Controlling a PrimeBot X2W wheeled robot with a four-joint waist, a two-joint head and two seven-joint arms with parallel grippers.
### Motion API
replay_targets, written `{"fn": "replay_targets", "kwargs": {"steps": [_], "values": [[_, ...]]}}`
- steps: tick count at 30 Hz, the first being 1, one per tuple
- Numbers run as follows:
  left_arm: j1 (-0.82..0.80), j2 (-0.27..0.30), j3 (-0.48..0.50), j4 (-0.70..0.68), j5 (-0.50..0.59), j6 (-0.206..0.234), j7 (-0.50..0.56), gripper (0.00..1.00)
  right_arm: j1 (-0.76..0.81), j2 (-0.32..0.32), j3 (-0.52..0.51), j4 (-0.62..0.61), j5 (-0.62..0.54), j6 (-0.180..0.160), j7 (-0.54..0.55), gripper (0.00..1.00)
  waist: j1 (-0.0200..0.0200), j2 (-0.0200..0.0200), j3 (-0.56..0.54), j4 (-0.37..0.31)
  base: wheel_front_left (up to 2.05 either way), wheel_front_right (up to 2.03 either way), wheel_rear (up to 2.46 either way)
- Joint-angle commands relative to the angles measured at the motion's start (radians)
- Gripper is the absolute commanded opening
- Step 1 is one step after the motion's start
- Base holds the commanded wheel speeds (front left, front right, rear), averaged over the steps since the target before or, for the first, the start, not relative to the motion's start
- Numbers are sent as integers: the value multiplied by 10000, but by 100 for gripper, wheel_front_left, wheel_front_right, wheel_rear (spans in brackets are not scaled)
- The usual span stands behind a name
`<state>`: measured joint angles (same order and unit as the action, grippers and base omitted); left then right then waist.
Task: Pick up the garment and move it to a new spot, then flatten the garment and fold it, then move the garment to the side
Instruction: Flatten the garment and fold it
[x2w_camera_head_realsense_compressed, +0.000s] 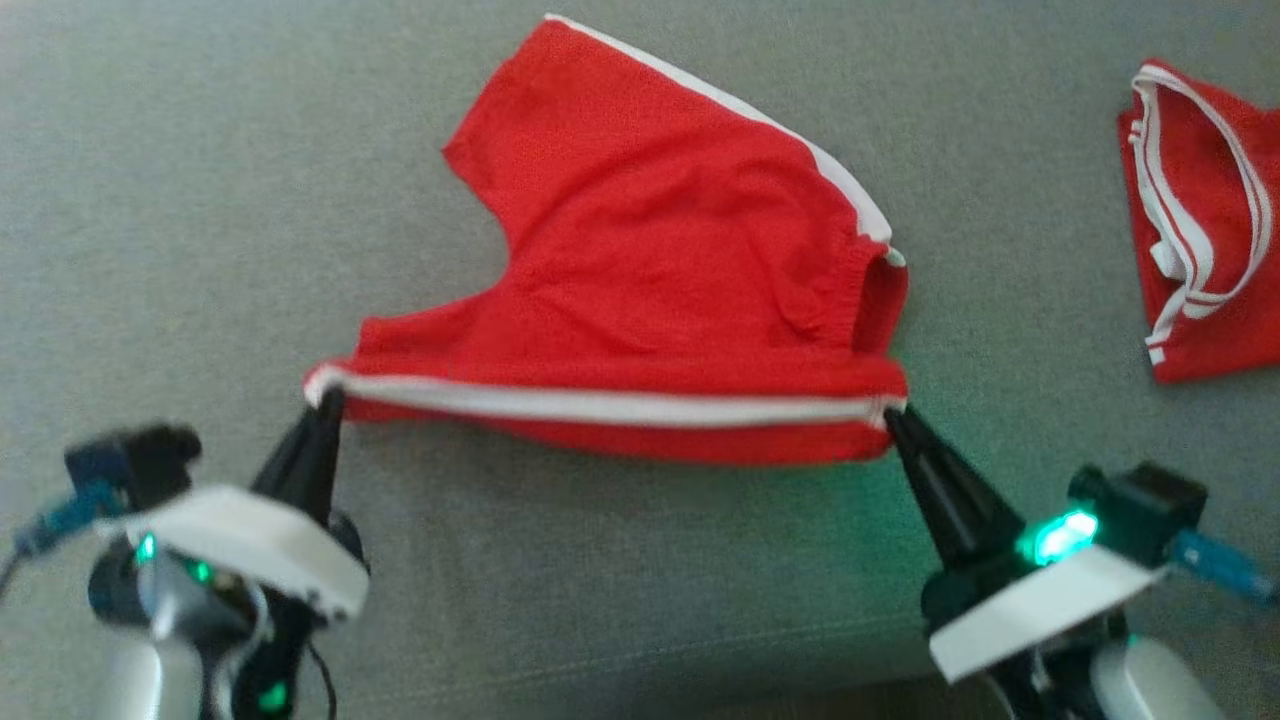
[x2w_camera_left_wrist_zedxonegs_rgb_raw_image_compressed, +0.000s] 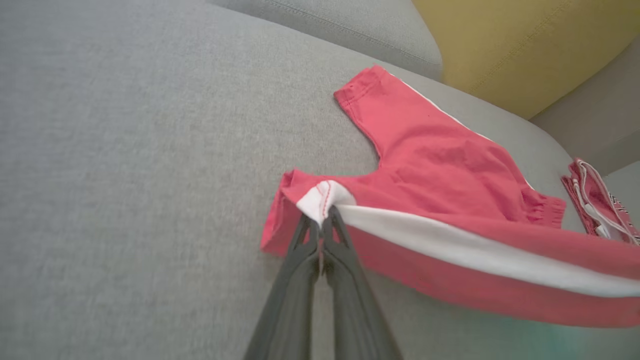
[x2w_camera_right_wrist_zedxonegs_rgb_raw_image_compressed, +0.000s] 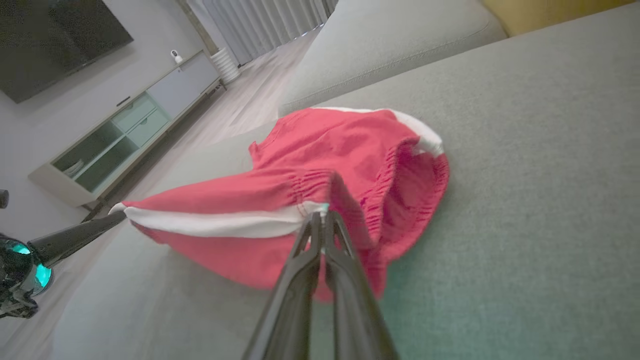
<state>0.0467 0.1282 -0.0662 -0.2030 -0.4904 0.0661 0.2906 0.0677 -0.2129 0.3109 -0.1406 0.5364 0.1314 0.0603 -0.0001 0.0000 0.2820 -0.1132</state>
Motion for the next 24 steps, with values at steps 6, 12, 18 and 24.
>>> {"fn": "replay_targets", "kwargs": {"steps": [6,12,18,24], "values": [[-2277,511,553,534,-508,-220,733,0,-1471,208,-2,304,445,-7,-228,0,1,0,811,-456,0,0,0],[-4516,907,258,1721,-502,-462,1505,0,-2868,616,-257,998,850,-7,-594,0,1,0,1444,-754,0,0,0],[-6995,1237,-209,3481,-230,-852,1984,0,-4124,1054,-424,1933,1165,-7,-948,0,1,0,1922,-1170,0,0,0],[-8982,1437,-659,5401,183,-1194,2012,0,-5078,1338,4,2802,1644,-7,-1334,0,1,0,2245,-1745,0,0,0]]}}
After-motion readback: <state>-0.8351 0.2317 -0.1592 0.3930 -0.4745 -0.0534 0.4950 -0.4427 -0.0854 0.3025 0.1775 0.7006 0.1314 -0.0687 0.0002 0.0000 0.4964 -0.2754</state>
